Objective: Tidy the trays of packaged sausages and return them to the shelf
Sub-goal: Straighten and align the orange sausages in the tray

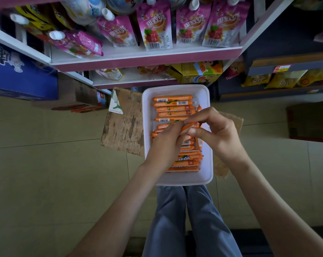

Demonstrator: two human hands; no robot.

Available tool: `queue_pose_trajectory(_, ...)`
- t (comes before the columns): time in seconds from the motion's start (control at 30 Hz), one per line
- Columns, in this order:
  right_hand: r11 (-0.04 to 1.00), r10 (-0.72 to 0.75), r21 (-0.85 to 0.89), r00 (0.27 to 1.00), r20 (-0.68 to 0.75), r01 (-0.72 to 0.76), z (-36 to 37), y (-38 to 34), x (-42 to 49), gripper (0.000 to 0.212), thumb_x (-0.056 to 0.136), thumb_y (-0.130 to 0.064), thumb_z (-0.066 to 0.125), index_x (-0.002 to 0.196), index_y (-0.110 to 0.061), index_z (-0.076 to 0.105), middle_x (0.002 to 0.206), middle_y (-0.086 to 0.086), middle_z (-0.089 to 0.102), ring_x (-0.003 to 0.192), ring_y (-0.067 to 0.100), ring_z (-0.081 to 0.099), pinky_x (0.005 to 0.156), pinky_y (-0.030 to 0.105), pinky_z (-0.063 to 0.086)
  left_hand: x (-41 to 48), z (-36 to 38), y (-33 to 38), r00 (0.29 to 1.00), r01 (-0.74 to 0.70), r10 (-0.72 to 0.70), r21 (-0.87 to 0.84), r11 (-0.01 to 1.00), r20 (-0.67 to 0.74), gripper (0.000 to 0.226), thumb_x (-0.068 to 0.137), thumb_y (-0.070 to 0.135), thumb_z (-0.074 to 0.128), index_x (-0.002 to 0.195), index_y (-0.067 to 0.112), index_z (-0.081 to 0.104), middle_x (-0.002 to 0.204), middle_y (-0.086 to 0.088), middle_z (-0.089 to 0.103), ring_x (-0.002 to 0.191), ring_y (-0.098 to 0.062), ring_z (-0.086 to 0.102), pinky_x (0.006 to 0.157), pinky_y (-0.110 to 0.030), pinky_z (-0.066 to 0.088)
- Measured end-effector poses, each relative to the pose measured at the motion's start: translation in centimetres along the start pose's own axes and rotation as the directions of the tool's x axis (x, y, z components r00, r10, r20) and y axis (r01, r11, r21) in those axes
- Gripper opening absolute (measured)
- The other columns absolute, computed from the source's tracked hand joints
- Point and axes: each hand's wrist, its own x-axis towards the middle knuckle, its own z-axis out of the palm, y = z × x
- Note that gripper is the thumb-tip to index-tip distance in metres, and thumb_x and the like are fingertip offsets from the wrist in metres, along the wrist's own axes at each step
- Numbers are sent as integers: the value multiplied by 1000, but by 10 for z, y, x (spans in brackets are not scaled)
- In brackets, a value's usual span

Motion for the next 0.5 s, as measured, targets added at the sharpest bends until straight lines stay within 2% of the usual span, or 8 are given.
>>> queue_pose_trajectory(0.07, 1000, -9, -8, 1000, -7, 9, -3, 1, 3, 17, 80, -45, 70, 95, -38, 68, 95, -1, 61, 93, 25, 60, 88, 35, 48, -2, 0, 0, 1000, -17, 17, 2, 1000, 3, 40, 97, 20, 51, 136, 20, 46, 116, -6, 63, 103, -22, 58, 71, -17, 31)
queue_pose_trajectory(0.13, 999, -32, -43, 999, -15, 31, -7, 4, 4, 17, 79, -45, 70, 95, -44, 66, 93, -10, 59, 92, 23, 59, 87, 36, 47, -2, 0, 1, 999, -25, 25, 13, 1000, 20, 43, 97, 20, 52, 139, 22, 42, 119, -5, 61, 103, -21, 57, 71, -18, 31)
queue_pose_trajectory(0.2, 997, -34, -70, 999, -40, 31, -10, 8, 4, 21, 76, -37, 72, 93, -46, 65, 93, -7, 58, 91, 25, 59, 87, 39, 48, -1, -1, 3, 998, -43, 42, 24, 999, 49, 47, 98, 21, 49, 144, 25, 36, 127, -4, 58, 107, -21, 56, 74, -21, 36)
queue_pose_trajectory(0.27, 996, -16, -89, 998, -63, 10, -12, 11, 3, 21, 76, -30, 68, 92, -44, 65, 93, -4, 56, 92, 19, 58, 88, 36, 47, 0, -1, 4, 996, -69, 67, 32, 997, 67, 50, 99, 21, 46, 146, 26, 30, 132, -4, 54, 110, -23, 56, 79, -29, 44)
queue_pose_trajectory(0.37, 975, -54, -219, 996, -73, 37, -17, 12, 1, 16, 78, -27, 65, 93, -30, 64, 93, -10, 56, 96, 2, 52, 88, 20, 42, 3, 1, 4, 990, -117, 112, 58, 991, 81, 51, 100, 20, 46, 148, 25, 28, 132, -6, 52, 108, -28, 58, 79, -43, 51)
queue_pose_trajectory(0.43, 945, -114, -314, 991, -68, 87, -21, 10, 1, 17, 80, -25, 63, 97, -27, 63, 94, -12, 57, 99, -2, 48, 87, 14, 39, 5, 3, 5, 986, -156, 150, 87, 984, 73, 51, 99, 19, 46, 147, 23, 30, 130, -7, 53, 104, -29, 59, 75, -40, 52)
queue_pose_trajectory(0.5, 920, -161, -371, 985, -56, 129, -26, 9, 1, 21, 82, -23, 64, 102, -28, 61, 98, -18, 57, 99, -1, 47, 86, 14, 40, 8, 5, 5, 984, -173, 168, 101, 980, 51, 52, 99, 18, 47, 147, 23, 30, 128, -7, 55, 102, -28, 61, 72, -36, 49)
